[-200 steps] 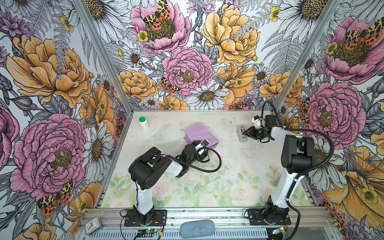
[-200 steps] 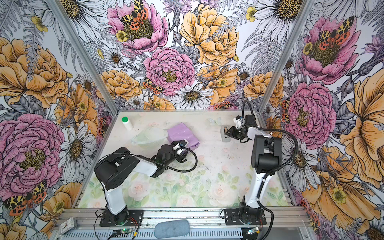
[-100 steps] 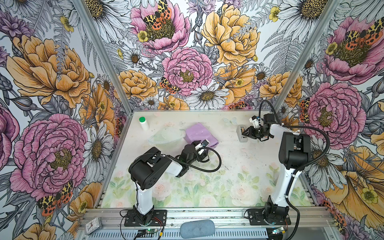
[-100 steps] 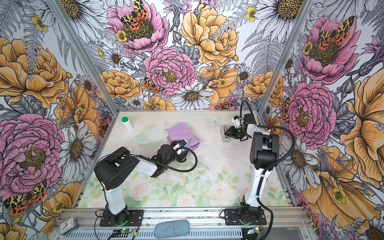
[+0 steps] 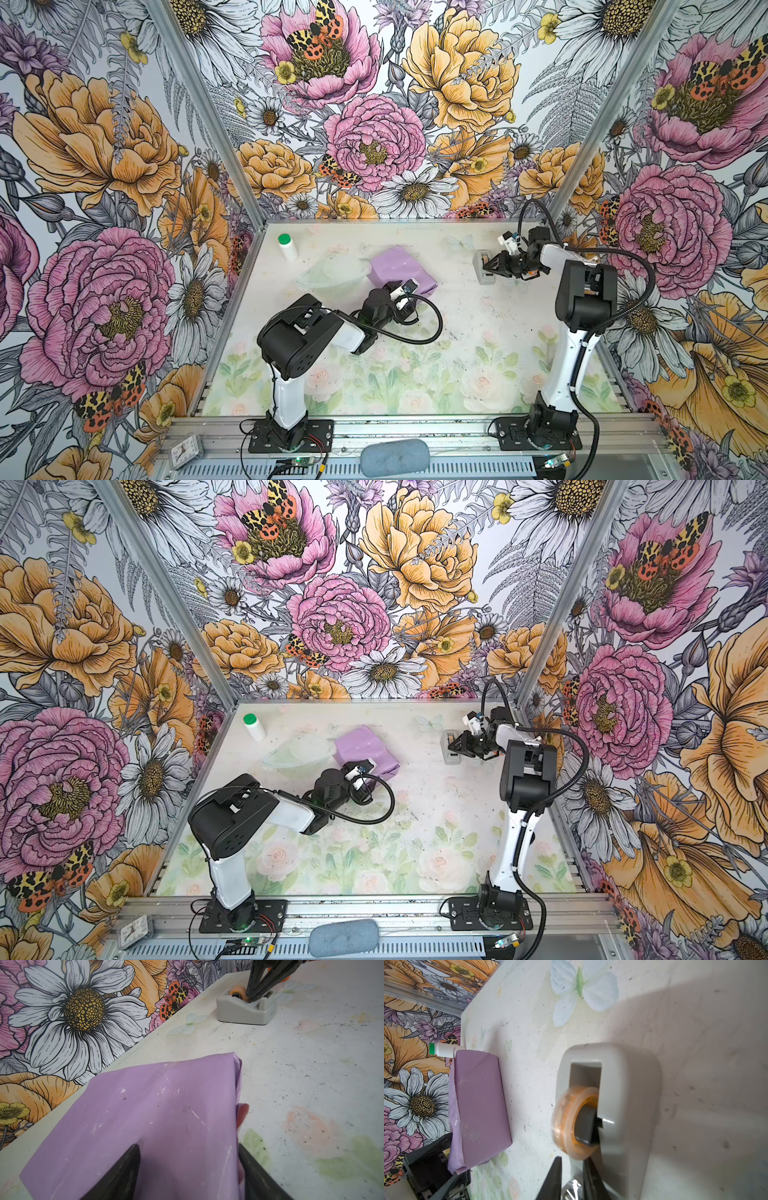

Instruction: Wrap the gift box in paper

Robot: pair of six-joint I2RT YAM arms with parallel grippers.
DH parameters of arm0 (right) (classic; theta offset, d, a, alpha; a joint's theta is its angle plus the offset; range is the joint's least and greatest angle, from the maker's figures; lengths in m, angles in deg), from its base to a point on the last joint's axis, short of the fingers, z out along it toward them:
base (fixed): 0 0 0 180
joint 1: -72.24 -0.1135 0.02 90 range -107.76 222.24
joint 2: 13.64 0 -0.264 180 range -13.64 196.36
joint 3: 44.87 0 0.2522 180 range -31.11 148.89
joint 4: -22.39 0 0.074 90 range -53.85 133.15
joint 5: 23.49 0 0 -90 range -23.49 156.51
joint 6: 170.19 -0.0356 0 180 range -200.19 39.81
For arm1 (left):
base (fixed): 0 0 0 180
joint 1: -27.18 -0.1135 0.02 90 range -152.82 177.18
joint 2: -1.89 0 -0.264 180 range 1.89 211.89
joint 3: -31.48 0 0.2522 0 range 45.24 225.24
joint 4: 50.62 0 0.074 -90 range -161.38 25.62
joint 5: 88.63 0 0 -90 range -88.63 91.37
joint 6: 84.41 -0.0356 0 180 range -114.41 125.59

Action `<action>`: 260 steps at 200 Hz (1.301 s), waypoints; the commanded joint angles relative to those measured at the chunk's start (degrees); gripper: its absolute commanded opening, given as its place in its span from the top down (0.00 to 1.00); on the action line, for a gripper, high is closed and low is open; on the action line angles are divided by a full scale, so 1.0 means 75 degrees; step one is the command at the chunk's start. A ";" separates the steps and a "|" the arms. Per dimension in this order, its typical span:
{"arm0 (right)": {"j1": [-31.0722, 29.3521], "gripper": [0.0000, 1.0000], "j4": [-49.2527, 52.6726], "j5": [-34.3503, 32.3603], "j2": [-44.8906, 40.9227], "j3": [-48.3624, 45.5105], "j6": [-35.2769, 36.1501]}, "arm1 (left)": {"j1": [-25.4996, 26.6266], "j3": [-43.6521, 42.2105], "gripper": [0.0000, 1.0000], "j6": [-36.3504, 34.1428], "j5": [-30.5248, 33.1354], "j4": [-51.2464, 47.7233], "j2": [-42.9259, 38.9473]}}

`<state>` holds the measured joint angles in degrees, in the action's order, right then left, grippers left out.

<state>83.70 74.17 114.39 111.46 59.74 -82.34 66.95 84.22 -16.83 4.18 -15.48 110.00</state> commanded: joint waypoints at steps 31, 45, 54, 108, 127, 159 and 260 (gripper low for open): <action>0.0101 0.82 0.0275 0.0326 0.0449 0.0268 0.0107 | -0.0143 -0.0241 0.29 0.0528 -0.0362 -0.1669 0.0337; 0.0117 0.82 0.0274 0.0357 0.0498 0.0309 0.0103 | -0.0147 -0.0233 0.29 0.0534 -0.0363 -0.1668 0.0344; 0.0113 0.82 0.0275 0.0406 0.0546 0.0344 0.0093 | -0.0156 -0.0238 0.29 0.0531 -0.0374 -0.1669 0.0339; 0.0124 0.84 0.0286 0.0656 0.0734 0.0460 0.0101 | -0.0157 -0.0241 0.29 0.0505 -0.0375 -0.1678 0.0327; 0.0126 0.89 0.0275 0.0737 0.0732 0.0461 0.0108 | -0.0154 -0.0237 0.30 0.0508 -0.0378 -0.1676 0.0317; 0.0125 0.99 0.0263 0.0867 0.0490 0.0413 0.0033 | -0.0170 -0.0241 0.30 0.0492 -0.0360 -0.1693 0.0306; 0.0194 1.00 0.0225 0.1583 -0.0454 0.0162 -0.0409 | -0.0217 -0.0334 0.30 0.0484 -0.0340 -0.1690 0.0210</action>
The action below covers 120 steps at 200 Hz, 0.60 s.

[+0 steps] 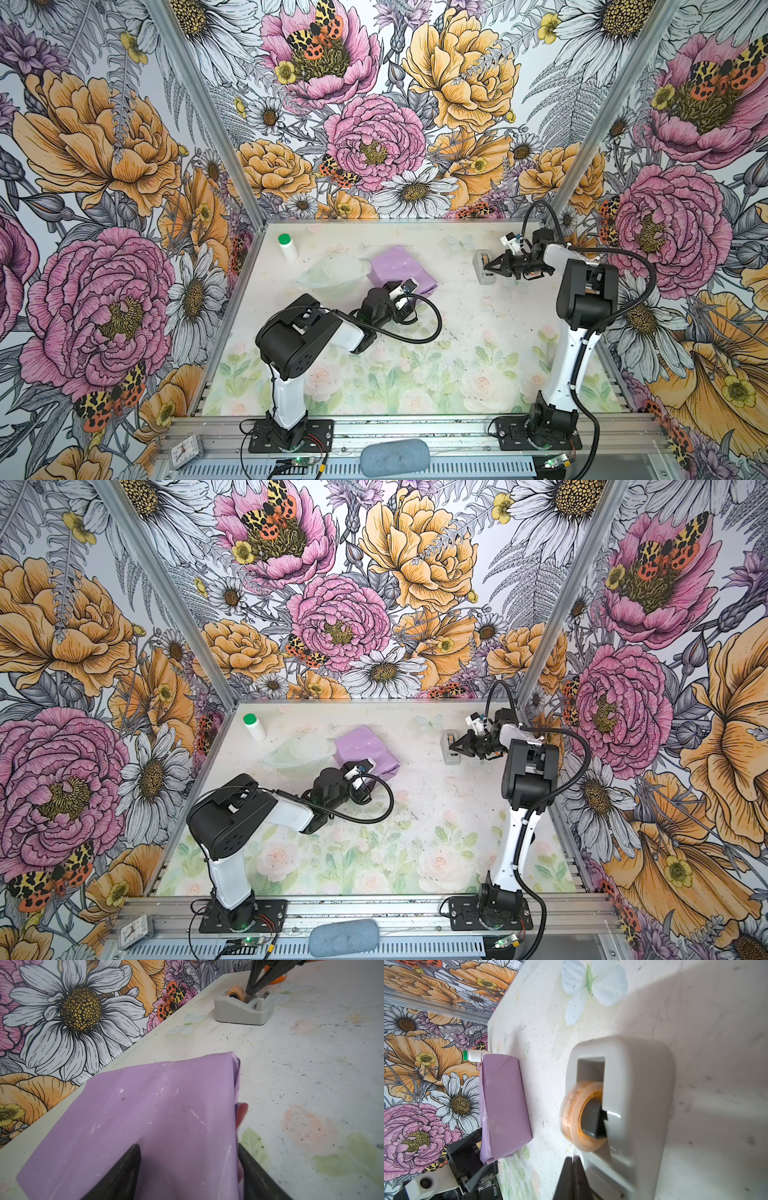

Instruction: Wrap the gift box in paper

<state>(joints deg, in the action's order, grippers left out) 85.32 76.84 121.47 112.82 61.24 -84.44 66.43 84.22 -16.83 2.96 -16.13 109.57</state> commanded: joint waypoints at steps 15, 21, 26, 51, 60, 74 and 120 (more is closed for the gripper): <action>0.0002 1.00 -0.0140 0.0701 -0.0713 -0.0101 -0.0169 | -0.0138 -0.0334 0.30 0.0469 -0.0179 -0.1605 0.0257; 0.0014 1.00 -0.0144 0.0779 -0.0750 -0.0132 -0.0179 | -0.0147 -0.0334 0.30 0.0474 -0.0179 -0.1605 0.0255; 0.0032 1.00 -0.0160 0.0851 -0.0786 -0.0158 -0.0209 | -0.0155 -0.0345 0.30 0.0469 -0.0177 -0.1605 0.0256; 0.0072 1.00 -0.0224 0.1105 -0.0940 -0.0295 -0.0262 | -0.0146 -0.0334 0.30 0.0471 -0.0205 -0.1605 0.0250; 0.0091 1.00 -0.0245 0.1160 -0.0997 -0.0360 -0.0265 | -0.0148 -0.0334 0.30 0.0484 -0.0199 -0.1605 0.0245; 0.0128 1.00 -0.0278 0.1215 -0.1087 -0.0481 -0.0280 | -0.0152 -0.0334 0.30 0.0481 -0.0200 -0.1604 0.0250; 0.0276 1.00 -0.0703 0.0445 -0.1747 -0.1503 -0.0648 | -0.0159 -0.0346 0.30 0.0481 -0.0205 -0.1605 0.0232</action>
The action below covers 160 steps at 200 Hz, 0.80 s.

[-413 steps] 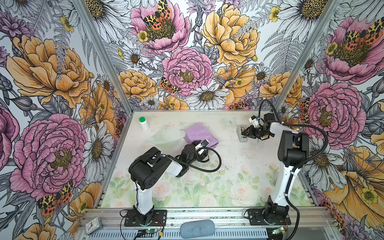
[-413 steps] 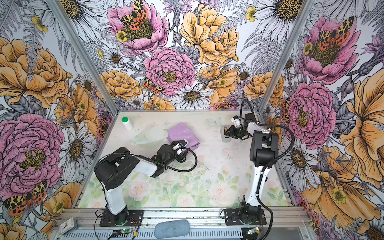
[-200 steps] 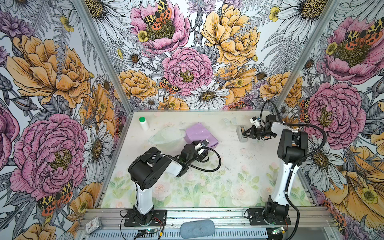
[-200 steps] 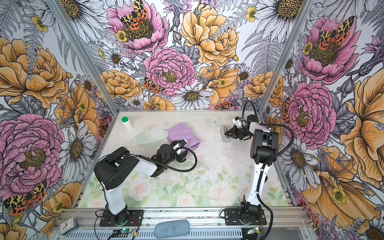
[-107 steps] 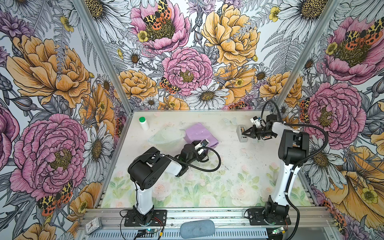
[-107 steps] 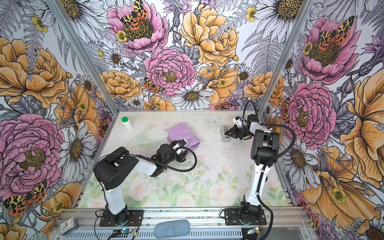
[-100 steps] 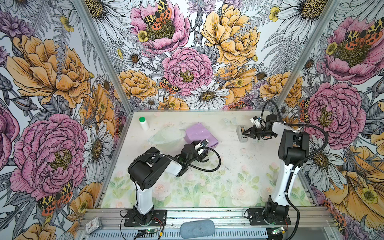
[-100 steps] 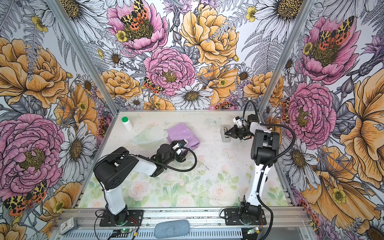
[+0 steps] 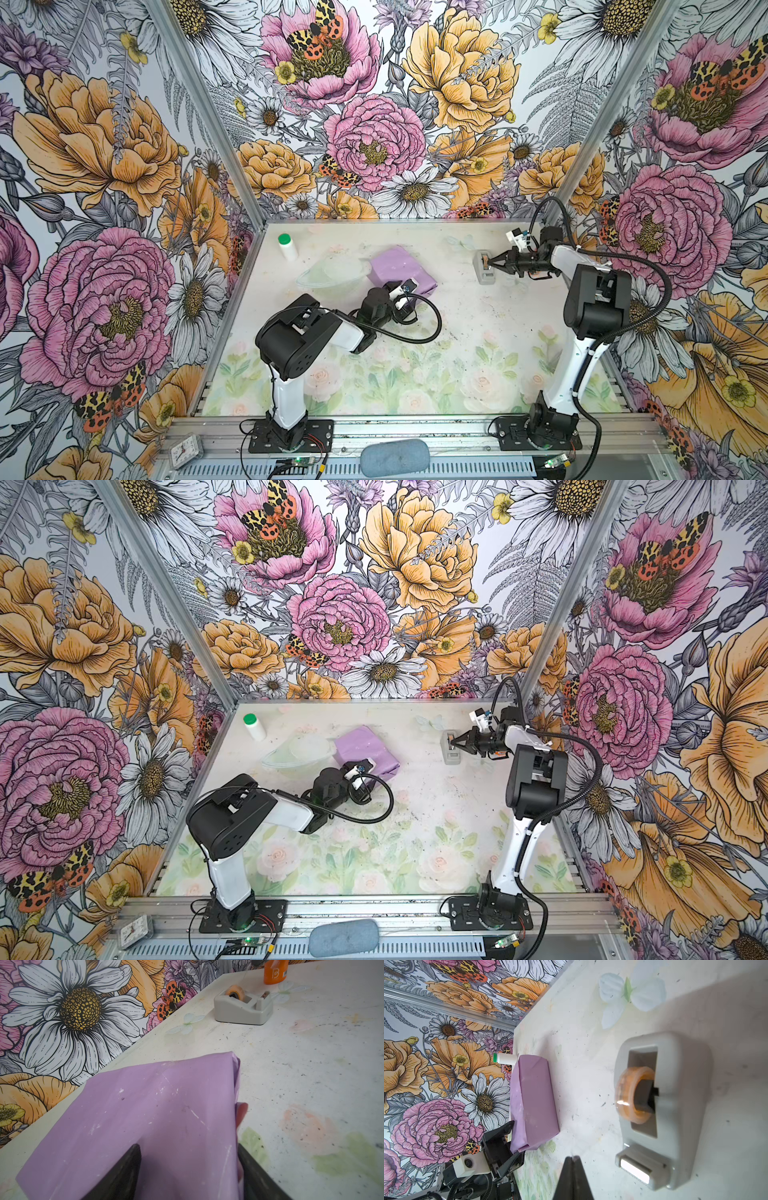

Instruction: Wrap the gift box in paper

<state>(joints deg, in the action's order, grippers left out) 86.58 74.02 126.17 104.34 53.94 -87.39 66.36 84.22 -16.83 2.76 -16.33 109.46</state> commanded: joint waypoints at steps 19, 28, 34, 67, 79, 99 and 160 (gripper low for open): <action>0.0224 1.00 -0.0783 -0.0456 -0.0974 -0.1187 -0.0516 | -0.0151 -0.0334 0.30 0.0481 -0.0185 -0.1573 0.0256; 0.0254 1.00 -0.1004 -0.0508 -0.1110 -0.1485 -0.0624 | -0.0155 -0.0334 0.30 0.0482 -0.0187 -0.1580 0.0247; 0.0255 1.00 -0.1144 -0.0501 -0.1184 -0.1647 -0.0689 | -0.0148 -0.0340 0.30 0.0481 -0.0189 -0.1578 0.0237; 0.0278 1.00 -0.1874 -0.0575 -0.1329 -0.2398 -0.1055 | -0.0149 -0.0334 0.30 0.0470 -0.0197 -0.1589 0.0209; 0.0272 1.00 -0.2079 -0.0560 -0.1323 -0.2592 -0.1144 | -0.0144 -0.0334 0.30 0.0475 -0.0211 -0.1591 0.0200; 0.0267 1.00 -0.2285 -0.0630 -0.1288 -0.2833 -0.1217 | -0.0148 -0.0323 0.30 0.0469 -0.0224 -0.1591 0.0208; 0.0228 1.00 -0.2652 -0.0871 -0.0729 -0.2997 -0.1342 | -0.0147 -0.0279 0.30 0.0484 -0.0273 -0.1591 0.0203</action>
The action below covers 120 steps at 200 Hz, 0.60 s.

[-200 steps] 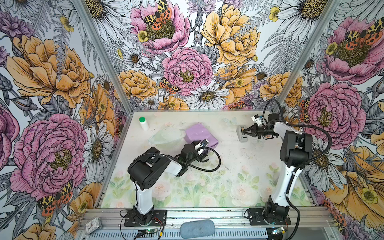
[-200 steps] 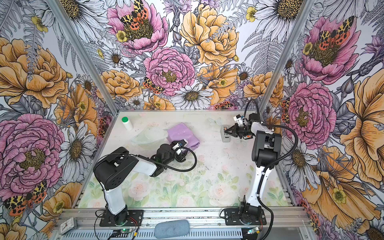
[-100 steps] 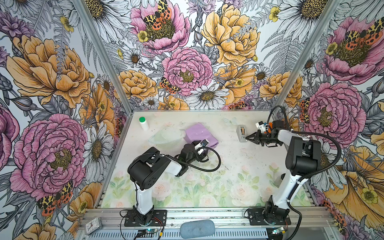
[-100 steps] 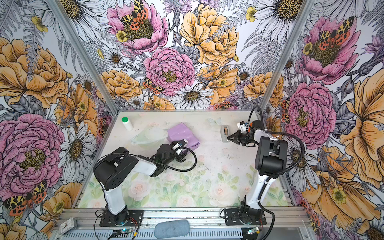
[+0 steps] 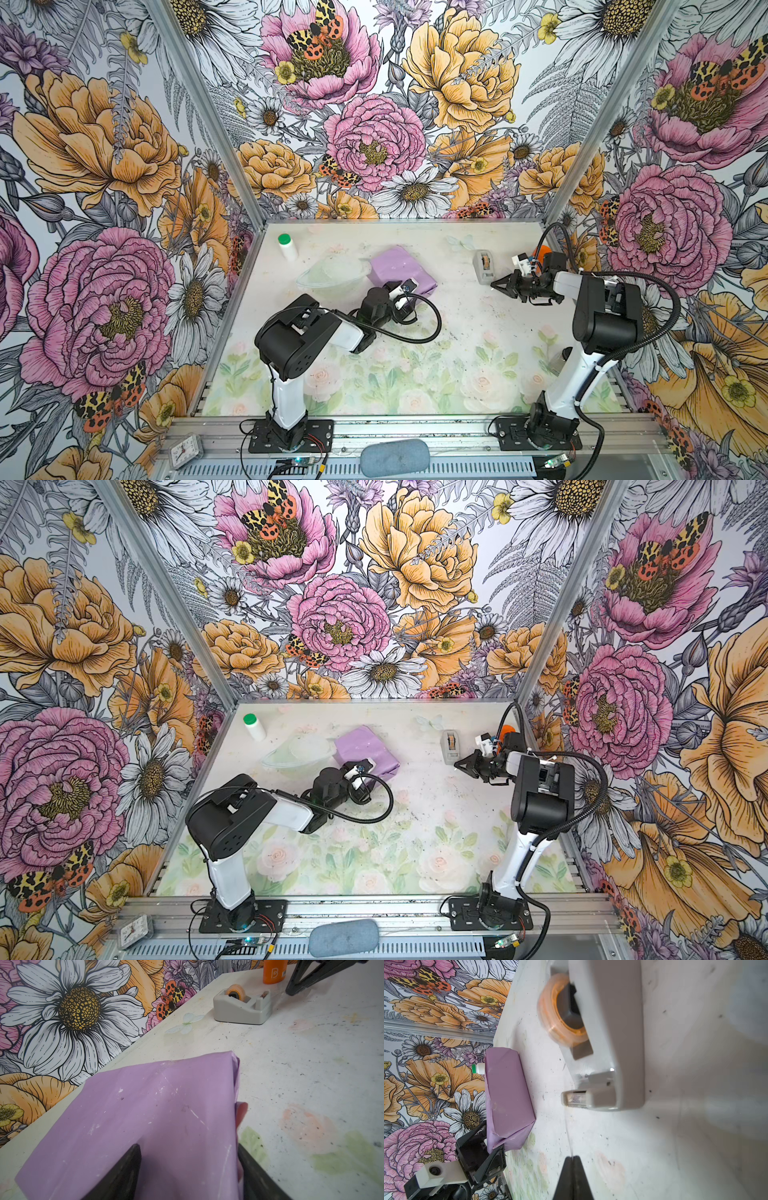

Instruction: Wrap the gift box in paper

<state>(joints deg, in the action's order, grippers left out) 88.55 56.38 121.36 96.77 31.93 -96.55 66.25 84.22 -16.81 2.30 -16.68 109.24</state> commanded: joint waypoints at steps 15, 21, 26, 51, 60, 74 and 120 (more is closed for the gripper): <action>-0.0077 1.00 -0.0376 -0.0353 0.0462 -0.0036 -0.0159 | -0.0135 -0.0287 0.30 0.0481 -0.0214 -0.1555 0.0238; -0.0089 1.00 -0.0408 -0.0382 0.0524 -0.0013 -0.0172 | -0.0136 -0.0287 0.30 0.0481 -0.0209 -0.1556 0.0258; -0.0090 1.00 -0.0454 -0.0397 0.0572 -0.0021 -0.0199 | -0.0141 -0.0286 0.30 0.0478 -0.0203 -0.1556 0.0247; -0.0090 1.00 -0.0555 -0.0725 0.0686 -0.0016 -0.0280 | -0.0134 -0.0276 0.30 0.0478 -0.0197 -0.1556 0.0271; -0.0078 1.00 -0.0576 -0.0909 0.0689 -0.0005 -0.0321 | -0.0135 -0.0276 0.30 0.0478 -0.0194 -0.1556 0.0282; -0.0066 1.00 -0.0652 -0.1096 0.0689 -0.0014 -0.0380 | -0.0135 -0.0276 0.30 0.0482 -0.0200 -0.1555 0.0285; 0.0063 1.00 -0.0822 -0.1569 0.0636 -0.0106 -0.0684 | -0.0135 -0.0311 0.30 0.0478 -0.0179 -0.1556 0.0265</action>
<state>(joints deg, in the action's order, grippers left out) 88.31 49.98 115.02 100.60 31.93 -100.00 66.06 84.22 -16.81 1.91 -16.74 109.24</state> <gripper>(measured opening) 0.042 0.697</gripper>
